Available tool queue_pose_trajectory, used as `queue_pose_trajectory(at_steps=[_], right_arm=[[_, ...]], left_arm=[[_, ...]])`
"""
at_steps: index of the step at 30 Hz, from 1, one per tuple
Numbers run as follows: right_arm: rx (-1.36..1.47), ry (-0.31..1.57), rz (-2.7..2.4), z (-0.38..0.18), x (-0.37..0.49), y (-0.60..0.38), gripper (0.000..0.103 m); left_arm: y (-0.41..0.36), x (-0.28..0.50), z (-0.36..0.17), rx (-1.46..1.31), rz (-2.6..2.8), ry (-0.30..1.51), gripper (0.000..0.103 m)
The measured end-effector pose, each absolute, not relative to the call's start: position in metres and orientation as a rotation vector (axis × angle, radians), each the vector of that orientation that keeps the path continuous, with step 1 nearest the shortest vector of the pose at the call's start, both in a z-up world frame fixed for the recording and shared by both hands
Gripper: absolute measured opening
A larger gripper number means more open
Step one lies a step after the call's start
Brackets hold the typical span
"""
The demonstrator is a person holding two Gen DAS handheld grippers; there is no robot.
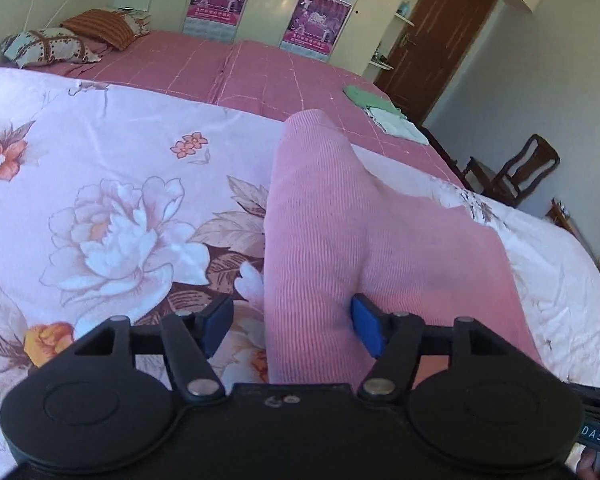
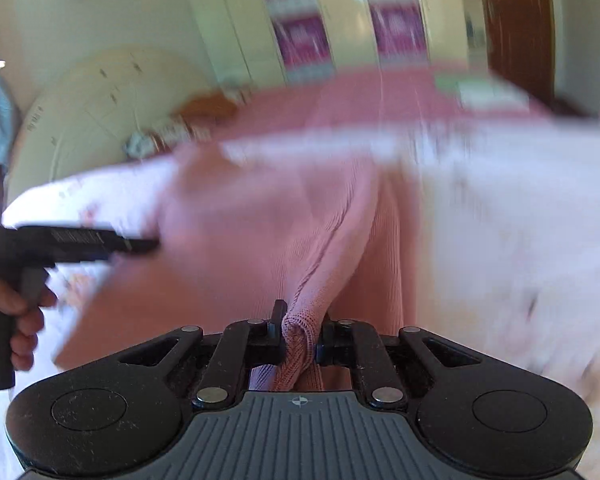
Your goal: Fold small clothes
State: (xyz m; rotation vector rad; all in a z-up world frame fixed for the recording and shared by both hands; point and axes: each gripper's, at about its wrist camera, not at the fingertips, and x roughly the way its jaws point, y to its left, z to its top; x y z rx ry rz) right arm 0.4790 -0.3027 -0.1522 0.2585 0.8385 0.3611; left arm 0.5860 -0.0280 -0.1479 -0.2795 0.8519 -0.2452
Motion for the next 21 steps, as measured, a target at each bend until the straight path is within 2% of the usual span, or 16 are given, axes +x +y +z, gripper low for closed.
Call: queue_pose_trajectory(at_steps=[2, 4, 5, 11, 16, 21], right_arm=[[0.341, 0.79, 0.365, -0.153, 0.476, -0.316, 0.013], [0.428, 0.751, 0.344, -0.146, 0.479, -0.329, 0.028], [0.441, 0.725, 0.331, -0.141, 0.483, -0.333, 0.029], [0.477, 0.737, 0.331, -0.131, 0.536, -0.34, 0.029], [0.376, 0.803, 0.315, -0.141, 0.558, -0.323, 0.029], [0.329, 0.802, 0.311, -0.147, 0.559, -0.317, 0.029]], left_arm=[[-0.026, 0.583, -0.148, -0.269, -0.249, 0.84, 0.065], [-0.024, 0.583, -0.147, -0.282, -0.254, 0.835, 0.063], [-0.022, 0.583, -0.145, -0.298, -0.26, 0.832, 0.062], [-0.017, 0.588, -0.134, -0.341, -0.268, 0.774, 0.06], [-0.022, 0.596, -0.144, -0.289, -0.256, 0.808, 0.072], [-0.02, 0.596, -0.148, -0.308, -0.26, 0.806, 0.073]])
